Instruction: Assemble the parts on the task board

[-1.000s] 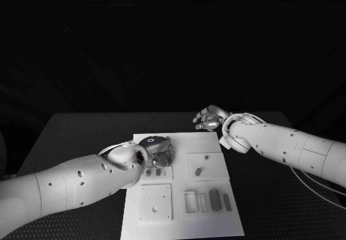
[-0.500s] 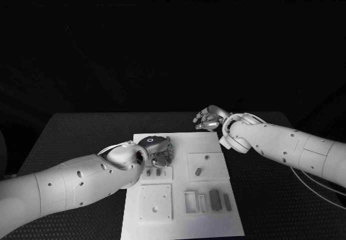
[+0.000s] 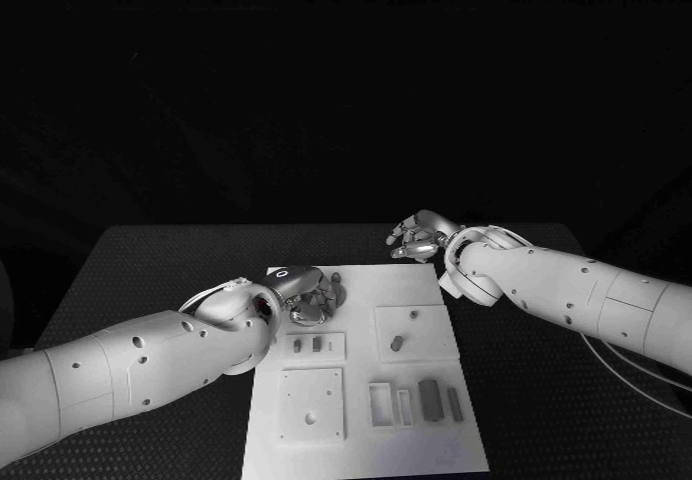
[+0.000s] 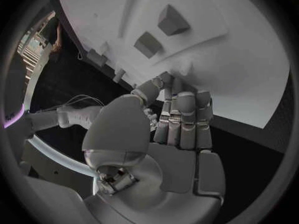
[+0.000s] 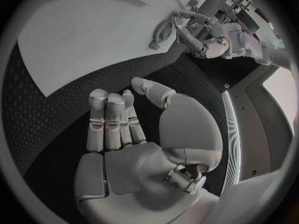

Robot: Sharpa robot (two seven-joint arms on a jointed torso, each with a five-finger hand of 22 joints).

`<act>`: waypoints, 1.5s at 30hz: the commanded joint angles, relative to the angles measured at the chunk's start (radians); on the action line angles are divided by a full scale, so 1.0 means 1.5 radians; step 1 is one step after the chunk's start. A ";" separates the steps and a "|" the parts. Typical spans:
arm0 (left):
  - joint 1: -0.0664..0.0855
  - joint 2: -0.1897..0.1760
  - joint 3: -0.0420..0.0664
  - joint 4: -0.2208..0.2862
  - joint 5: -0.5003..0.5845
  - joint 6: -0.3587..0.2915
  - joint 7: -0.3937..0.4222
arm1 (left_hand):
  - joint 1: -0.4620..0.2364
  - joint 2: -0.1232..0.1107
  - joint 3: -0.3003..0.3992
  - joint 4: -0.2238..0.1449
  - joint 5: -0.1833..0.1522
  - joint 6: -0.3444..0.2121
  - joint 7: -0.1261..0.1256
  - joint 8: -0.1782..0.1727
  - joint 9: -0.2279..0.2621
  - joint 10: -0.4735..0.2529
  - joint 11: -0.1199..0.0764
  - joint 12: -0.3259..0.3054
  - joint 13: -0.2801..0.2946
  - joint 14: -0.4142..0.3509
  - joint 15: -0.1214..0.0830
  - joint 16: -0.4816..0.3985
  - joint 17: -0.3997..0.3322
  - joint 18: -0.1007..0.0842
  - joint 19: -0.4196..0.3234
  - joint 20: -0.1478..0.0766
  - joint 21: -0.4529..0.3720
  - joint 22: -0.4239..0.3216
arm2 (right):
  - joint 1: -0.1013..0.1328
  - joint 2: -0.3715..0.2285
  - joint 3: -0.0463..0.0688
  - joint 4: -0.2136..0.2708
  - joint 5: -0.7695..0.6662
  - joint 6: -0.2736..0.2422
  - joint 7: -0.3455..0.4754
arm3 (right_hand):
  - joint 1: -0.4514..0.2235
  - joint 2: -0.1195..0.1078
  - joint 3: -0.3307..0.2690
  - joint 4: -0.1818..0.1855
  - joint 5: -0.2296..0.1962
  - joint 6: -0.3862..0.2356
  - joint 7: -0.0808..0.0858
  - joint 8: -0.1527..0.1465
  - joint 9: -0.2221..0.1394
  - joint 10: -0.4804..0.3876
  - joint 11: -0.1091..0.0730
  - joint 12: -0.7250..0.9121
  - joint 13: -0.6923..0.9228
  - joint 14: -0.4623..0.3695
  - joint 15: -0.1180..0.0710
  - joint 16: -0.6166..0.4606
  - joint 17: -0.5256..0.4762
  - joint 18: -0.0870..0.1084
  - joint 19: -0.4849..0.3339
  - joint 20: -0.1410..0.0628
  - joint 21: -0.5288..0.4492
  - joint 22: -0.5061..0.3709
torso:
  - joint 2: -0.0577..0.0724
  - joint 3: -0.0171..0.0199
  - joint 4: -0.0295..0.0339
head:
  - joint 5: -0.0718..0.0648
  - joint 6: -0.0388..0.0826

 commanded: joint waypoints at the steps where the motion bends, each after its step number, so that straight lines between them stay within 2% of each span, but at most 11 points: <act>1: 0.001 -0.009 0.008 0.005 0.156 0.008 0.011 | -0.004 0.004 0.004 0.000 0.003 0.006 -0.001 0.005 0.001 0.006 0.001 0.002 0.001 0.003 -0.004 -0.001 -0.001 0.014 0.004 -0.043 0.001 0.001 | 0.000 -0.001 0.000 -0.001 0.000 0.007 0.006 | -0.006 0.003 0.000 0.004 0.004 0.000 0.006 0.003 -0.001 -0.001 -0.001 0.004 -0.001 -0.006 0.000 0.003 -0.001 0.021 0.001 -0.004 -0.003 0.001 | 0.000 0.0006 0.0007 | 0.001 0.000; 2: 0.001 -0.010 0.015 0.004 0.157 0.011 0.012 | -0.005 0.004 0.004 0.000 0.003 0.006 -0.001 0.005 0.000 0.006 0.001 0.002 0.001 0.003 -0.004 -0.002 -0.002 0.013 0.003 -0.043 0.001 0.001 | 0.000 -0.002 0.000 -0.001 0.000 0.007 0.005 | -0.006 0.003 0.000 0.004 0.004 0.000 0.006 0.003 -0.001 -0.001 -0.001 0.004 -0.001 -0.006 0.000 0.003 -0.001 0.021 0.001 -0.004 -0.003 0.001 | 0.000 0.0007 0.0010 | 0.001 0.001; 5: 0.002 -0.022 0.026 0.007 0.195 0.019 0.012 | -0.006 0.005 0.006 -0.001 0.005 0.006 -0.001 0.005 0.000 0.007 0.001 0.001 0.000 0.003 -0.004 -0.002 -0.002 0.013 0.002 -0.043 0.000 0.001 | 0.000 -0.002 0.000 0.000 0.000 0.007 0.005 | -0.006 0.003 0.000 0.004 0.004 0.000 0.006 0.003 -0.001 -0.001 -0.001 0.004 -0.001 -0.006 0.000 0.003 -0.001 0.021 0.001 -0.004 -0.003 0.001 | 0.000 0.0004 0.0016 | 0.001 0.002; 6: 0.002 -0.029 0.032 0.009 0.208 0.021 0.012 | -0.007 0.005 0.006 -0.001 0.005 0.006 -0.002 0.005 0.000 0.007 0.001 0.000 0.000 0.002 -0.004 -0.003 -0.002 0.012 0.002 -0.043 0.000 0.001 | 0.000 -0.003 0.000 0.001 0.000 0.007 0.005 | -0.006 0.003 0.000 0.004 0.004 0.000 0.006 0.003 -0.001 -0.001 -0.001 0.004 -0.001 -0.006 0.000 0.003 -0.001 0.021 0.001 -0.004 -0.003 0.001 | 0.000 0.0003 0.0017 | 0.001 0.002; 9: 0.005 -0.043 0.034 0.016 0.207 0.032 0.010 | -0.008 0.005 0.007 -0.001 0.006 0.006 -0.002 0.005 -0.001 0.007 0.001 0.000 0.000 0.002 -0.004 -0.003 -0.003 0.012 0.002 -0.043 -0.001 0.001 | 0.000 -0.004 0.000 0.001 0.000 0.007 0.004 | -0.006 0.003 0.000 0.004 0.004 0.000 0.006 0.003 -0.001 -0.001 -0.001 0.004 -0.001 -0.006 0.000 0.003 -0.001 0.021 0.001 -0.004 -0.003 0.001 | -0.001 0.0003 0.0024 | -0.002 0.002; 14: 0.014 -0.063 0.033 0.029 0.184 0.044 0.004 | -0.008 0.004 0.007 -0.001 0.007 0.006 -0.002 0.005 -0.001 0.007 0.001 -0.001 0.000 0.002 -0.004 -0.003 -0.003 0.012 0.001 -0.043 -0.001 0.001 | 0.000 -0.005 0.000 0.000 0.000 0.007 0.004 | -0.006 0.003 0.000 0.004 0.004 0.000 0.006 0.003 -0.001 -0.001 -0.001 0.004 -0.001 -0.006 0.000 0.003 -0.001 0.021 0.001 -0.004 -0.003 0.001 | -0.001 0.0009 0.0020 | 0.002 0.002; 21: 0.014 -0.076 0.031 0.044 0.148 0.051 0.004 | -0.008 0.004 0.009 -0.002 0.008 0.006 -0.002 0.005 -0.002 0.007 0.001 -0.002 0.000 0.002 -0.004 -0.003 -0.003 0.011 -0.001 -0.043 -0.002 0.001 | 0.000 -0.004 0.000 -0.001 0.000 0.007 0.004 | -0.005 0.003 0.000 0.004 0.004 0.000 0.006 0.003 -0.001 -0.001 -0.001 0.004 -0.001 -0.006 0.000 0.004 -0.001 0.021 0.001 -0.004 -0.003 0.001 | 0.000 -0.0005 0.0028 | 0.002 0.001; 29: 0.013 -0.088 0.027 0.057 0.125 0.054 0.004 | -0.007 0.004 0.010 -0.002 0.008 0.007 -0.002 0.005 -0.002 0.008 0.001 -0.002 0.000 0.002 -0.004 -0.004 -0.004 0.011 -0.001 -0.043 -0.003 0.002 | 0.000 -0.004 0.000 0.000 0.000 0.007 0.005 | -0.005 0.003 0.000 0.004 0.004 -0.001 0.006 0.003 -0.001 -0.001 -0.001 0.004 -0.001 -0.006 0.000 0.004 -0.001 0.021 0.001 -0.004 -0.003 0.001 | -0.001 -0.0006 0.0015 | 0.004 0.000; 36: 0.012 -0.094 0.017 0.065 0.122 0.057 0.003 | -0.007 0.004 0.010 -0.002 0.008 0.007 -0.002 0.006 -0.002 0.008 0.001 -0.003 0.000 0.002 -0.004 -0.004 -0.004 0.010 -0.002 -0.043 -0.003 0.002 | 0.000 -0.005 0.000 0.000 0.000 0.007 0.004 | -0.005 0.003 0.001 0.004 0.004 -0.001 0.006 0.003 -0.001 -0.001 -0.001 0.004 -0.002 -0.006 0.000 0.004 -0.001 0.021 0.001 -0.004 -0.003 0.001 | 0.000 -0.0007 0.0017 | 0.004 -0.001; 39: 0.012 -0.094 0.015 0.068 0.121 0.066 0.002 | -0.007 0.004 0.010 -0.002 0.008 0.007 -0.002 0.006 -0.002 0.009 0.001 -0.003 0.000 0.002 -0.004 -0.003 -0.004 0.010 -0.002 -0.043 -0.003 0.002 | 0.000 -0.005 0.000 0.000 0.000 0.007 0.005 | -0.005 0.003 0.001 0.004 0.004 -0.001 0.006 0.003 -0.001 -0.001 -0.001 0.005 -0.002 -0.006 0.000 0.004 -0.001 0.021 0.001 -0.004 -0.003 0.001 | 0.000 -0.0014 0.0020 | 0.004 -0.001; 45: 0.009 -0.093 0.013 0.066 0.120 0.075 -0.002 | -0.006 0.003 0.010 -0.003 0.008 0.007 -0.003 0.006 -0.002 0.009 0.001 -0.003 0.000 0.002 -0.004 -0.003 -0.004 0.010 -0.002 -0.044 -0.003 0.002 | 0.000 -0.005 0.000 0.000 0.000 0.007 0.005 | -0.005 0.003 0.001 0.004 0.004 -0.001 0.006 0.003 -0.001 -0.001 -0.001 0.005 -0.002 -0.006 0.000 0.004 -0.001 0.021 0.001 -0.004 -0.003 0.001 | 0.000 -0.0005 0.0008 | 0.003 -0.001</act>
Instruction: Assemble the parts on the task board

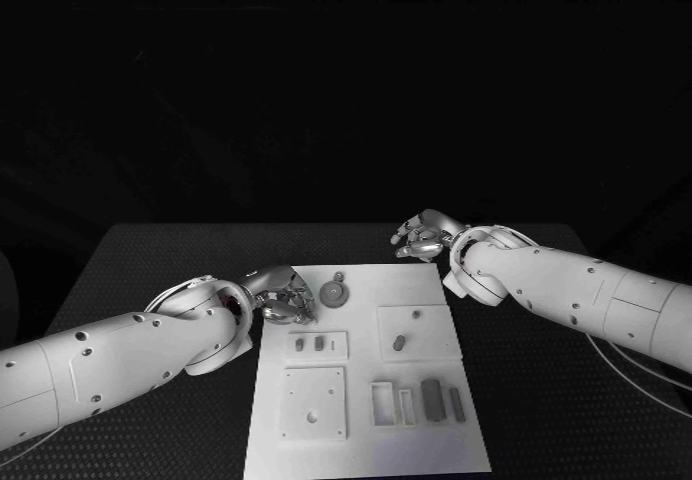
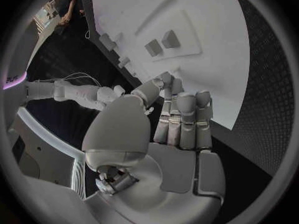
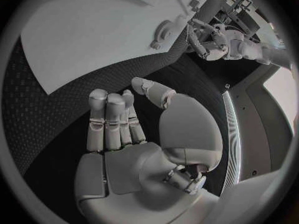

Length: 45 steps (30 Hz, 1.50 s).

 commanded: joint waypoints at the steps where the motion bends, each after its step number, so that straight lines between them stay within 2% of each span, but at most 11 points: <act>1: -0.001 0.002 -0.002 -0.002 -0.007 0.018 -0.001 | -0.001 0.000 0.005 0.000 0.001 0.005 -0.002 0.002 0.001 0.005 0.001 0.001 0.001 0.000 -0.003 -0.003 -0.001 0.010 -0.002 -0.044 -0.003 0.001 | 0.000 0.000 0.000 0.000 -0.001 0.007 0.005 | -0.005 0.003 0.001 0.004 0.004 -0.002 0.005 0.003 -0.001 -0.001 -0.001 0.005 -0.001 -0.006 0.000 0.002 -0.001 0.021 -0.001 -0.004 -0.003 0.001 | 0.000 0.0001 -0.0008 | 0.000 0.000; 3: -0.003 0.002 -0.006 -0.003 -0.007 0.017 0.000 | -0.001 0.001 0.005 0.000 0.001 0.005 -0.002 0.002 0.001 0.005 0.001 0.001 0.001 0.000 -0.003 -0.003 -0.001 0.010 -0.002 -0.044 -0.003 0.001 | -0.001 0.000 0.000 0.000 -0.001 0.007 0.005 | -0.005 0.003 0.001 0.004 0.004 -0.002 0.005 0.003 -0.001 -0.001 -0.001 0.005 -0.001 -0.006 0.000 0.002 -0.001 0.021 -0.001 -0.004 -0.003 0.001 | 0.000 0.0001 -0.0008 | 0.000 0.000; 6: -0.004 0.003 -0.006 -0.002 -0.007 0.015 0.000 | -0.001 0.001 0.005 0.000 0.001 0.005 -0.002 0.002 0.001 0.005 0.001 0.001 0.001 0.000 -0.003 -0.003 -0.001 0.010 -0.001 -0.044 -0.003 0.001 | -0.001 0.000 0.000 0.001 -0.001 0.007 0.005 | -0.005 0.003 0.001 0.004 0.004 -0.002 0.005 0.003 -0.001 -0.001 -0.001 0.005 -0.001 -0.006 0.000 0.002 -0.001 0.021 -0.001 -0.004 -0.003 0.001 | 0.000 0.0009 -0.0009 | 0.000 0.000; 23: -0.004 0.008 -0.006 -0.006 -0.016 0.005 0.000 | -0.001 0.002 0.005 0.001 0.000 0.005 -0.001 0.002 0.000 0.006 0.001 0.000 0.001 0.000 -0.003 -0.002 -0.001 0.010 -0.001 -0.045 -0.003 0.002 | -0.001 0.000 0.000 0.000 -0.001 0.007 0.005 | -0.005 0.003 0.001 0.004 0.004 -0.002 0.005 0.003 -0.001 -0.001 -0.001 0.005 -0.001 -0.006 0.000 0.003 -0.001 0.021 -0.001 -0.004 -0.003 0.001 | 0.000 0.0016 -0.0014 | -0.002 0.000; 27: -0.004 0.008 -0.006 -0.006 -0.016 0.003 0.000 | -0.001 0.002 0.006 0.001 0.000 0.005 -0.001 0.002 0.000 0.006 0.001 0.000 0.001 0.000 -0.003 -0.002 -0.001 0.010 -0.001 -0.045 -0.003 0.002 | -0.001 -0.001 0.000 0.000 -0.001 0.007 0.005 | -0.005 0.003 0.001 0.004 0.004 -0.002 0.005 0.003 -0.001 -0.001 -0.001 0.005 -0.002 -0.006 0.000 0.003 -0.001 0.021 -0.001 -0.004 -0.003 0.001 | 0.000 0.0010 -0.0006 | -0.002 -0.001; 34: -0.006 0.021 -0.006 -0.017 -0.035 -0.007 -0.005 | -0.001 0.002 0.006 0.001 0.000 0.006 -0.001 0.002 0.000 0.007 0.000 0.000 0.001 0.001 -0.003 -0.002 -0.001 0.010 0.000 -0.045 -0.003 0.002 | -0.002 0.001 0.000 0.000 -0.001 0.009 0.005 | -0.005 0.003 0.001 0.004 0.004 -0.002 0.005 0.003 -0.001 -0.001 -0.001 0.005 -0.002 -0.006 0.000 0.003 -0.001 0.021 -0.001 -0.004 -0.004 0.001 | 0.000 0.0012 0.0001 | -0.001 0.001; 39: -0.008 0.024 -0.006 -0.021 -0.039 -0.004 -0.006 | 0.000 0.002 0.006 0.001 0.001 0.006 -0.002 0.003 0.000 0.008 0.000 0.000 0.002 0.002 -0.003 -0.001 -0.001 0.010 0.000 -0.046 -0.002 0.003 | -0.002 0.001 0.000 0.000 -0.001 0.010 0.004 | -0.005 0.003 0.001 0.004 0.004 -0.002 0.005 0.003 -0.001 -0.001 -0.001 0.005 -0.002 -0.006 0.000 0.003 -0.001 0.021 -0.001 -0.004 -0.004 0.001 | 0.000 0.0007 -0.0019 | -0.002 0.000; 45: -0.008 0.021 -0.006 -0.020 -0.040 0.000 -0.006 | 0.000 0.002 0.006 0.001 0.002 0.007 -0.002 0.003 0.000 0.009 0.000 0.000 0.002 0.003 -0.004 0.001 0.000 0.010 0.001 -0.046 -0.002 0.003 | -0.003 0.000 0.000 -0.001 -0.001 0.010 0.005 | -0.005 0.003 0.001 0.004 0.004 -0.002 0.005 0.003 -0.001 -0.001 -0.001 0.006 -0.002 -0.006 0.000 0.003 -0.001 0.021 -0.001 -0.004 -0.004 0.001 | 0.000 0.0016 -0.0011 | -0.002 0.000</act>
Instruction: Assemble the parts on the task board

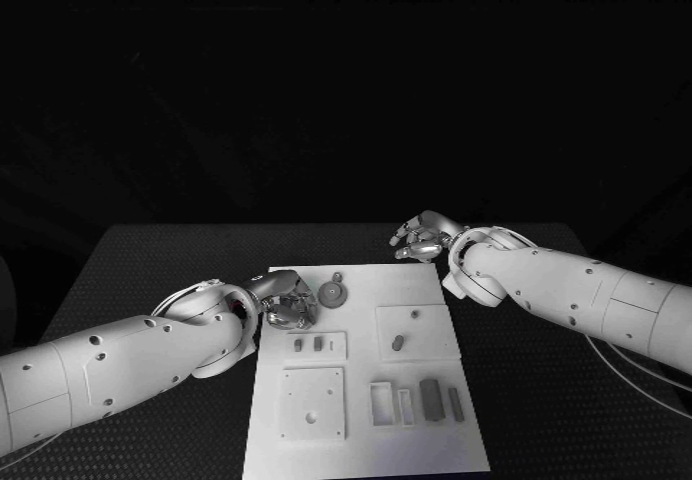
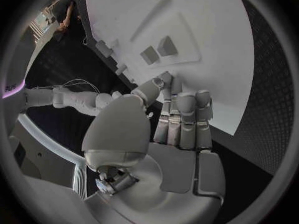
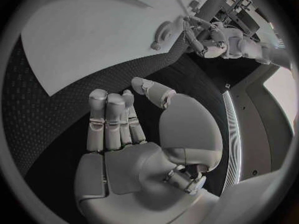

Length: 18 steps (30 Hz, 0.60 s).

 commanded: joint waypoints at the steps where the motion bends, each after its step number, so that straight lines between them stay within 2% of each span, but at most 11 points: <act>1: -0.001 -0.001 0.000 0.002 -0.010 0.002 -0.002 | 0.000 0.005 0.005 -0.001 0.004 0.005 0.000 0.002 0.000 0.005 0.001 0.000 0.000 0.001 -0.003 0.001 0.000 0.010 0.001 -0.046 -0.002 0.001 | -0.001 0.000 0.000 0.000 -0.001 0.009 0.004 | -0.005 0.003 0.001 0.004 0.004 0.000 0.006 0.003 -0.001 -0.001 -0.001 0.003 -0.001 -0.006 0.000 0.003 -0.001 0.021 -0.001 -0.004 -0.004 0.001 | 0.000 0.0003 0.0004 | -0.001 -0.001; 6: -0.001 0.001 0.000 0.000 -0.010 0.006 -0.002 | 0.000 0.005 0.005 -0.001 0.005 0.005 0.000 0.002 0.000 0.006 0.001 0.000 0.000 0.002 -0.003 0.002 0.000 0.010 0.002 -0.047 -0.001 0.001 | -0.001 0.000 0.000 0.001 -0.001 0.009 0.005 | -0.005 0.003 0.001 0.004 0.004 0.000 0.006 0.003 -0.001 -0.001 -0.001 0.003 -0.001 -0.006 0.000 0.003 -0.001 0.021 -0.001 -0.004 -0.004 0.001 | 0.000 -0.0004 0.0011 | -0.002 -0.001; 14: -0.001 0.008 -0.001 -0.004 -0.010 0.013 -0.001 | 0.000 0.005 0.005 -0.001 0.005 0.005 0.000 0.003 0.000 0.006 0.001 0.000 0.000 0.002 -0.003 0.003 0.000 0.010 0.003 -0.047 -0.001 0.002 | -0.001 0.001 0.000 0.001 -0.001 0.009 0.005 | -0.005 0.004 0.001 0.004 0.004 0.000 0.006 0.003 -0.001 -0.001 -0.001 0.003 -0.001 -0.006 0.000 0.003 -0.001 0.021 -0.001 -0.004 -0.004 0.001 | 0.000 0.0001 0.0010 | -0.001 -0.001; 17: -0.002 0.010 -0.004 -0.005 -0.008 0.016 0.000 | -0.001 0.005 0.005 -0.001 0.005 0.005 0.000 0.003 0.000 0.006 0.001 0.000 0.000 0.002 -0.003 0.003 0.000 0.010 0.003 -0.047 -0.001 0.002 | -0.001 0.001 0.000 0.001 -0.001 0.009 0.005 | -0.005 0.004 0.001 0.004 0.004 0.000 0.006 0.003 -0.001 -0.001 -0.001 0.003 -0.001 -0.006 0.000 0.003 -0.001 0.021 -0.001 -0.004 -0.004 0.001 | 0.000 0.0003 0.0007 | -0.001 -0.001; 18: -0.002 0.010 -0.008 -0.005 -0.008 0.017 0.000 | -0.001 0.005 0.005 -0.001 0.005 0.005 0.000 0.003 0.000 0.006 0.001 0.000 0.000 0.002 -0.003 0.003 0.000 0.010 0.003 -0.047 -0.001 0.002 | -0.001 0.001 0.000 0.001 -0.001 0.009 0.005 | -0.005 0.004 0.001 0.004 0.004 0.000 0.006 0.003 -0.001 -0.001 -0.001 0.003 -0.001 -0.006 0.000 0.003 -0.001 0.021 -0.001 -0.004 -0.004 0.001 | 0.000 0.0003 0.0007 | -0.001 -0.002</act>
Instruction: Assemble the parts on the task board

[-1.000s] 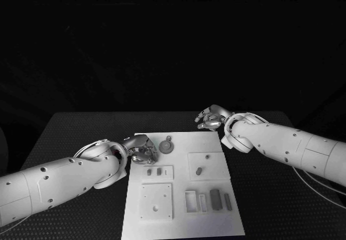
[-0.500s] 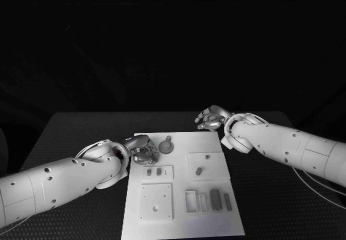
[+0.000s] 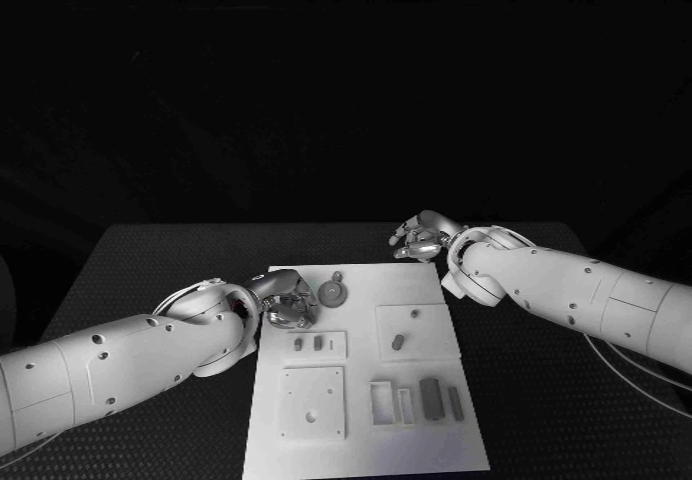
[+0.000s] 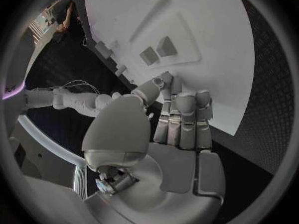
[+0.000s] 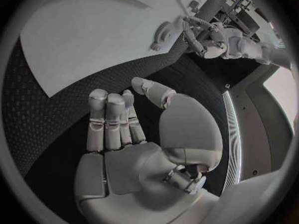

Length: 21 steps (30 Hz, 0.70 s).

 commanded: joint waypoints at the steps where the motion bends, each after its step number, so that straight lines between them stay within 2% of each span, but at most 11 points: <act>1: -0.003 0.004 -0.010 0.000 -0.004 0.013 0.000 | 0.000 0.005 0.004 0.002 0.003 0.006 0.000 0.003 0.000 0.005 0.000 0.000 -0.001 0.000 -0.005 0.003 0.000 0.010 0.003 -0.047 -0.001 0.001 | 0.000 0.000 0.000 0.001 -0.001 0.008 0.005 | -0.005 0.004 0.001 0.004 0.004 -0.002 0.005 0.003 -0.001 -0.001 -0.001 0.003 -0.001 -0.006 0.000 0.003 -0.001 0.021 -0.001 -0.005 -0.004 0.001 | 0.000 0.0004 -0.0003 | 0.000 0.000; 5: -0.004 0.008 -0.018 -0.005 -0.004 0.014 0.000 | 0.000 0.005 0.004 0.002 0.003 0.006 0.000 0.003 0.000 0.005 0.000 0.000 -0.001 0.000 -0.005 0.003 0.000 0.010 0.003 -0.047 -0.001 0.001 | -0.001 0.000 0.000 0.000 -0.001 0.008 0.005 | -0.005 0.004 0.001 0.004 0.004 -0.002 0.005 0.003 -0.001 -0.001 -0.001 0.003 -0.001 -0.006 0.000 0.003 -0.001 0.021 -0.001 -0.005 -0.004 0.001 | 0.000 0.0001 -0.0005 | 0.000 0.000; 7: -0.006 0.008 -0.020 -0.006 -0.004 0.014 0.000 | 0.000 0.005 0.004 0.002 0.003 0.006 0.000 0.003 0.000 0.005 -0.001 -0.001 -0.001 0.000 -0.005 0.003 0.000 0.010 0.003 -0.047 -0.001 0.001 | -0.001 0.000 0.000 0.000 -0.001 0.008 0.005 | -0.005 0.004 0.001 0.004 0.004 -0.002 0.005 0.003 -0.001 -0.001 -0.001 0.003 -0.001 -0.006 0.000 0.003 -0.001 0.021 -0.001 -0.005 -0.004 0.001 | 0.000 0.0001 -0.0007 | 0.000 0.000; 21: -0.008 0.008 -0.020 -0.009 -0.004 0.011 0.000 | 0.000 0.006 0.004 0.001 0.003 0.006 0.000 0.003 0.000 0.006 -0.001 -0.001 0.000 0.001 -0.006 0.004 0.001 0.010 0.004 -0.048 0.000 0.002 | -0.002 -0.001 0.000 0.001 0.000 0.010 0.005 | -0.005 0.004 0.001 0.004 0.004 -0.001 0.005 0.003 -0.001 -0.001 -0.001 0.003 -0.001 -0.006 0.000 0.003 -0.001 0.021 -0.001 -0.004 -0.004 0.001 | 0.000 -0.0001 -0.0002 | -0.002 -0.001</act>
